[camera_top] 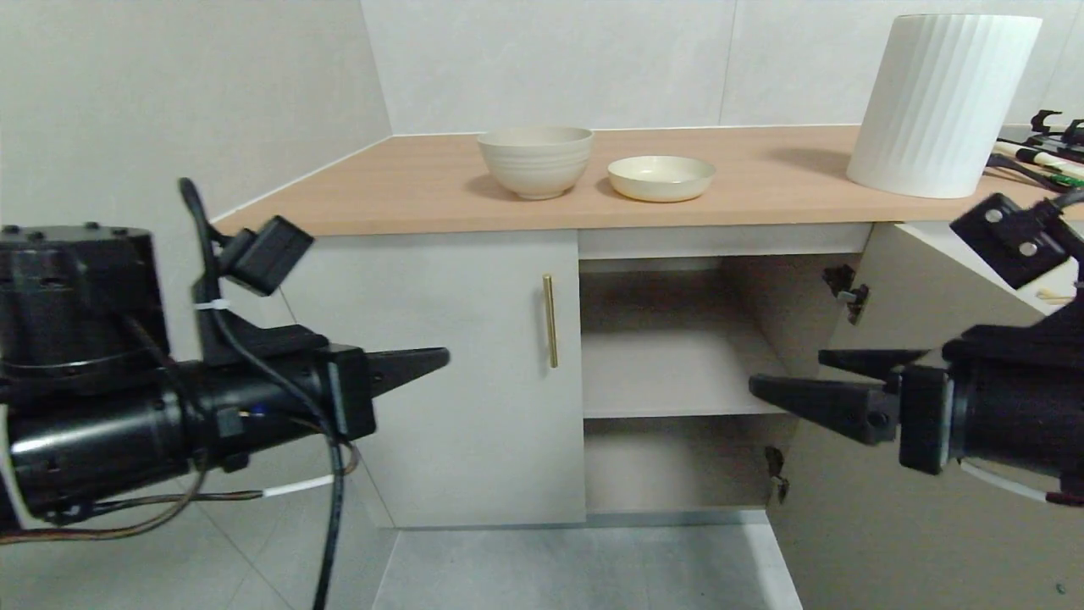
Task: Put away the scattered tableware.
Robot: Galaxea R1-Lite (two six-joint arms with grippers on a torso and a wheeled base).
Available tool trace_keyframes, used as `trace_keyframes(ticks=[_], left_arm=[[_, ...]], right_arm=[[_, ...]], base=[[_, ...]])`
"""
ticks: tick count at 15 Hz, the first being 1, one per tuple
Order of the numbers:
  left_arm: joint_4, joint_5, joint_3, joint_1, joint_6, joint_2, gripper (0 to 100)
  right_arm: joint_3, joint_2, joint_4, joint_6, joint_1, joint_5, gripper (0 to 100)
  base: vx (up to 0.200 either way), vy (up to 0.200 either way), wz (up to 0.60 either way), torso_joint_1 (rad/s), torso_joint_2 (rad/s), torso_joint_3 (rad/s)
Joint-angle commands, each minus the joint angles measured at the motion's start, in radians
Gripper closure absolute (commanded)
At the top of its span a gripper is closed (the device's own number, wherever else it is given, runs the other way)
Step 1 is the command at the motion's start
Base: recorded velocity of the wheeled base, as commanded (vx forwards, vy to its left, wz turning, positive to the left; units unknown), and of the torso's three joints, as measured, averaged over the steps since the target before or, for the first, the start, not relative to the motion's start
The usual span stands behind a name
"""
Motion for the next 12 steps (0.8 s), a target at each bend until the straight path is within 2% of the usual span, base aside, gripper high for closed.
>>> trace_keyframes(ticks=[1, 2, 6, 7, 12], left_arm=[[0.094, -0.001, -0.033, 0.121, 0.002, -0.150, 100], [0.174, -0.001, -0.046, 0.146, 0.004, -0.183, 100], [0.189, -0.001, -0.047, 0.143, 0.002, -0.206, 100], [0.187, -0.003, -0.049, 0.143, 0.002, -0.207, 0], [0.181, -0.006, -0.056, 0.143, 0.002, -0.207, 0]], right_arm=[[-0.095, 0.115, 0.035, -0.001, -0.039, -0.005, 0], [-0.126, 0.157, 0.042, -0.003, -0.039, -0.009, 0], [-0.193, 0.197, 0.052, -0.003, -0.038, -0.007, 0], [-0.206, 0.204, 0.062, -0.003, -0.038, -0.007, 0], [-0.164, 0.160, 0.099, 0.002, -0.038, -0.019, 0]], base=[[0.000, 0.000, 0.00, 0.000, 0.00, 0.000], [0.000, 0.000, 0.00, 0.000, 0.00, 0.000], [0.000, 0.000, 0.00, 0.000, 0.00, 0.000], [0.000, 0.000, 0.00, 0.000, 0.00, 0.000], [0.000, 0.000, 0.00, 0.000, 0.00, 0.000]])
